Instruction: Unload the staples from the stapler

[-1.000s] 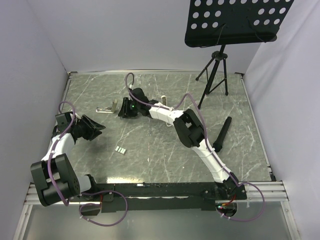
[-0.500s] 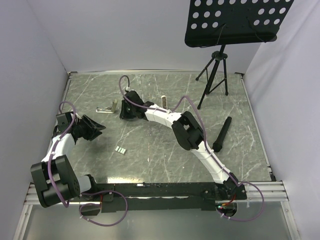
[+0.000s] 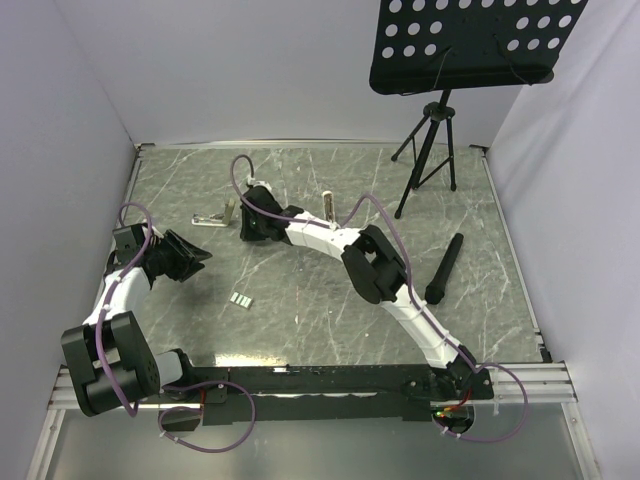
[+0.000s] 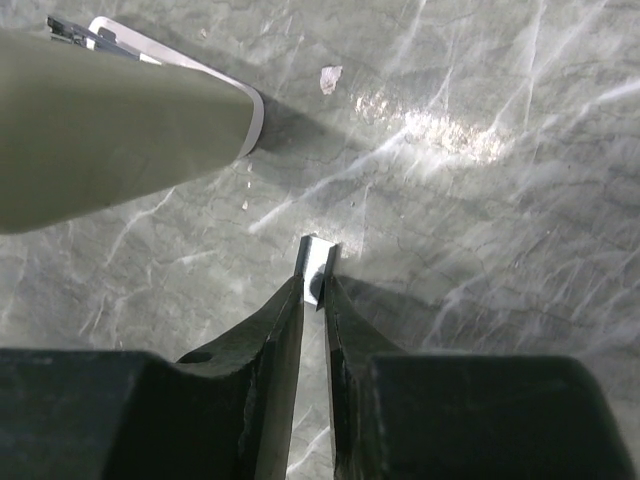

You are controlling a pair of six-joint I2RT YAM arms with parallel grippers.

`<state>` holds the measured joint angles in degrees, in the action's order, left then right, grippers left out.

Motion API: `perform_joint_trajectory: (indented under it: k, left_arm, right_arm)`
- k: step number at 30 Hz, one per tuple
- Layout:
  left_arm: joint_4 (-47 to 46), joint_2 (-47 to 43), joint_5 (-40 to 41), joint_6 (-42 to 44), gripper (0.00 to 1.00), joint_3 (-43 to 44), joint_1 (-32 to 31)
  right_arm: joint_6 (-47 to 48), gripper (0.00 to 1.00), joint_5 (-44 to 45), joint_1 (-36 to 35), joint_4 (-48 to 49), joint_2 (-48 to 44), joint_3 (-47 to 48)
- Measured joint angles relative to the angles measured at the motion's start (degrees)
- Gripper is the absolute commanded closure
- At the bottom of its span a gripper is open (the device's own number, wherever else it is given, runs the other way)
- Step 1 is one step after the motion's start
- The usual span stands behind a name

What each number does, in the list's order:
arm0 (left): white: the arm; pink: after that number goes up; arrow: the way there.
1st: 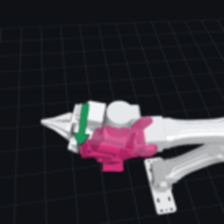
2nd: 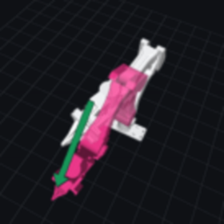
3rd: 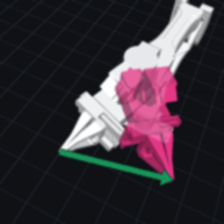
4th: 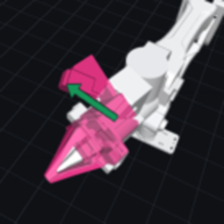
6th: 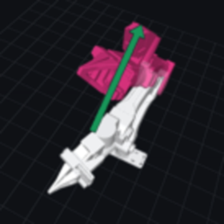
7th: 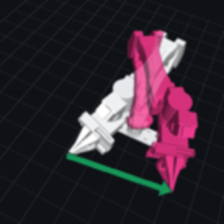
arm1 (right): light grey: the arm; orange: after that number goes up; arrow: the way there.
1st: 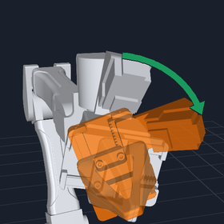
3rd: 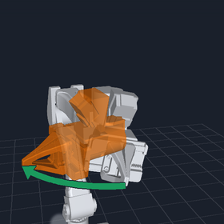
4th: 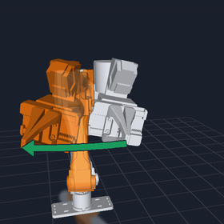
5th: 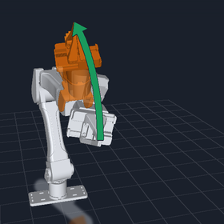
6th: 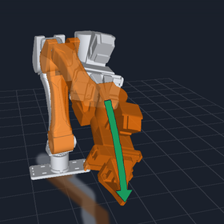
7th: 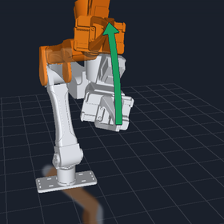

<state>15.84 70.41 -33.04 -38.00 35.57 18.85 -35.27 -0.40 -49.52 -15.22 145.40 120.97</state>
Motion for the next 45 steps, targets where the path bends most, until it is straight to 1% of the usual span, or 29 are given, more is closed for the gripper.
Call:
perform_joint_trajectory:
  k: [18, 20, 25, 33, 34, 36, 39, 42, 45]
  left_arm:
    - [1.4, -0.8, 1.0, -0.2, 0.53, 0.0, -0.1]
    - [1.4, -0.9, 1.0, -0.2, 0.53, 0.0, -0.1]
    - [1.4, -0.8, 1.0, -0.4, 0.52, 0.0, -0.1]
    - [0.0, -1.0, 0.4, -0.7, 0.51, -0.4, -0.1]
    - [-0.1, -1.2, 1.1, -0.6, 0.5, -0.5, -0.2]
    - [-0.2, -2.4, 3.0, -0.6, 0.49, -0.6, -0.7]
    - [0.6, -4.8, 7.9, -0.2, 0.49, 0.7, -2.8]
    - [2.2, -4.5, 14.6, 0.6, 0.49, 5.7, -8.3]
    - [2.3, -3.0, 19.7, 1.4, 0.49, 10.7, -13.2]
  right_arm:
    - [1.8, 0.79, 6.5, -2.6, -6.9, -0.1, 2.9]
    - [1.9, 0.77, 7.0, -2.7, -8.1, -0.1, 3.5]
    - [1.4, 0.69, 7.5, -2.8, -10.1, 0.1, 4.4]
    - [-2.8, 0.68, 6.8, -2.7, -9.3, 0.1, 4.1]
    - [-3.2, 0.68, 6.5, -2.6, -8.2, -0.1, 3.3]
    - [-3.5, 0.67, 5.2, -2.4, -4.3, -1.7, -0.5]
    - [-2.9, 0.66, 2.1, -1.6, 1.6, -6.9, -10.6]
    - [-0.5, 0.63, -1.2, -0.8, 4.9, -14.7, -22.1]
    - [2.5, 0.58, -3.6, -0.1, 6.8, -23.0, -30.1]
